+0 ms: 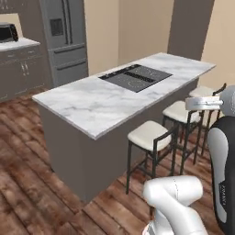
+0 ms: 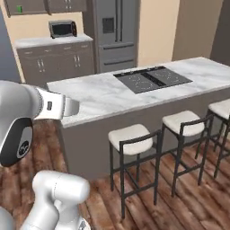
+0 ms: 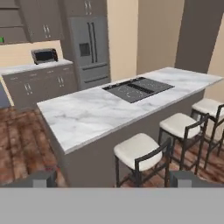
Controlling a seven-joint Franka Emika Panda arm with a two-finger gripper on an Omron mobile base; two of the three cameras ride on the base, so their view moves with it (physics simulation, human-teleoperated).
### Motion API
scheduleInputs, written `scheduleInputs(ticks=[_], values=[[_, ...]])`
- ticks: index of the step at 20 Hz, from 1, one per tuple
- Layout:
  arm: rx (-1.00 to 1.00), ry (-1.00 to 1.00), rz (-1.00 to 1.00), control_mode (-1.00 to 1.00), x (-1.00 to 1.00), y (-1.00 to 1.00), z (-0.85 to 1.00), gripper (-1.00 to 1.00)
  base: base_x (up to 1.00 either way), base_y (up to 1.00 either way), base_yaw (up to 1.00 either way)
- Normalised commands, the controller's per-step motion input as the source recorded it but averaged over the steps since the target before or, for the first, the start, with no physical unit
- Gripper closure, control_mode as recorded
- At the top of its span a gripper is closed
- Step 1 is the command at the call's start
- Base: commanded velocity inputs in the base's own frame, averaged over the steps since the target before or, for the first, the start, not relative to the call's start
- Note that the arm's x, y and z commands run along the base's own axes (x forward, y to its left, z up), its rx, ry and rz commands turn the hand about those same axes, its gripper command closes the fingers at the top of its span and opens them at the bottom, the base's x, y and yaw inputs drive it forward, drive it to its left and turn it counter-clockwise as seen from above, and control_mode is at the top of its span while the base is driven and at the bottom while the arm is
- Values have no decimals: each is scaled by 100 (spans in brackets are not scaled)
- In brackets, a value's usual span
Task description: Open the cabinet directly in front. Then move the beer and the cup to the dining counter with the candle on it.
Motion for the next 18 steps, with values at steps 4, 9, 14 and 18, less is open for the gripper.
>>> scheduleInputs(ticks=[4,9,14,18], values=[[0,0,0,100,0,0,0,-100,-23,5,81],[0,0,0,100,0,0,0,-100,-43,42,61],[0,0,0,100,0,0,0,-100,0,23,5],[0,0,0,100,0,0,0,-100,0,100,23]])
